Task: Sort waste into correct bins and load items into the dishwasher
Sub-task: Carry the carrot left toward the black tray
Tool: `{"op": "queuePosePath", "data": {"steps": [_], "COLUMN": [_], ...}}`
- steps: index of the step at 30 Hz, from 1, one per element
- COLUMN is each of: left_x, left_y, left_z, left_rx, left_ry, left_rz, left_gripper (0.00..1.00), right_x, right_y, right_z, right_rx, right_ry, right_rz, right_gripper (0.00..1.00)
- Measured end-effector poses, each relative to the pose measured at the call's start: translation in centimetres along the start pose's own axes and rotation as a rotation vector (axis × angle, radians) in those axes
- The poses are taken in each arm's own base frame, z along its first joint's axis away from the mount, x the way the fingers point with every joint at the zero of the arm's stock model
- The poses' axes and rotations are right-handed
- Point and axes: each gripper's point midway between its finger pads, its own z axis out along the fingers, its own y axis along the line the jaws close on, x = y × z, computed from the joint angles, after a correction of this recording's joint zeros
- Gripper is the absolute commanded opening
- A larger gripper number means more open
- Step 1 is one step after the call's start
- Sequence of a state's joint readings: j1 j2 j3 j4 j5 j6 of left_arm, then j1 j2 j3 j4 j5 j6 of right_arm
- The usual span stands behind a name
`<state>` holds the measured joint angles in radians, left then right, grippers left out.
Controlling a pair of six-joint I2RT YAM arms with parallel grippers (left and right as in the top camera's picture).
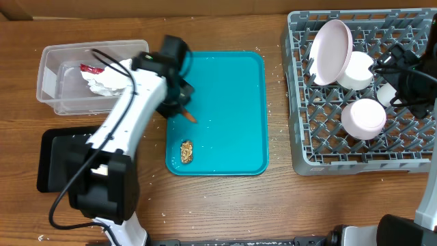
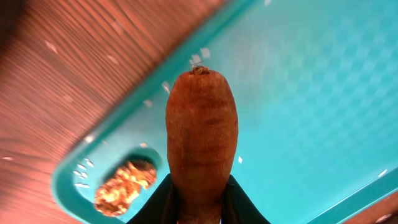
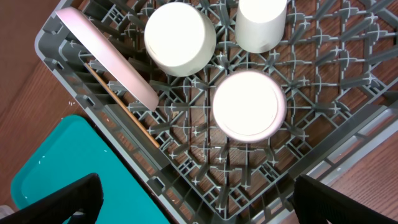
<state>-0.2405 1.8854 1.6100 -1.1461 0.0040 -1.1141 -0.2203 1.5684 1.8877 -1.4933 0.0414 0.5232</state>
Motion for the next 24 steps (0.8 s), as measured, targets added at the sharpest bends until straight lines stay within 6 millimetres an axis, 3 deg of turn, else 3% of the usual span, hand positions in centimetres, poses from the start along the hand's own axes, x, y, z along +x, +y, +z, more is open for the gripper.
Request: {"op": "queuePosePath", "data": {"steps": [5,12,19,24], "left_x": [-3.9,-8.6,-12.6,-14.3], "left_y": [2.5,6.9,13.7,16.8], "left_z": [-2.5,-5.7,-6.6,-6.8], "left_rx": [-0.029,-0.063,-0.116,-0.13], "left_ry": [-0.004,-0.006,0.01,0.01], "left_rz": [-0.09,-0.217,-0.401,-0.478], "left_gripper": [0.06,0.1,0.17,0.18], "right_x": [0.0,0.0,0.0,0.0], "right_y": [0.0,0.0,0.0,0.0], "right_z": [0.0,0.0,0.0,0.0], "right_rx": [0.0,0.0,0.0,0.001], "right_ry": [0.001,0.001,0.0,0.0], "right_rz": [0.0,0.0,0.0,0.0], "right_gripper": [1.0,1.0,1.0,1.0]}}
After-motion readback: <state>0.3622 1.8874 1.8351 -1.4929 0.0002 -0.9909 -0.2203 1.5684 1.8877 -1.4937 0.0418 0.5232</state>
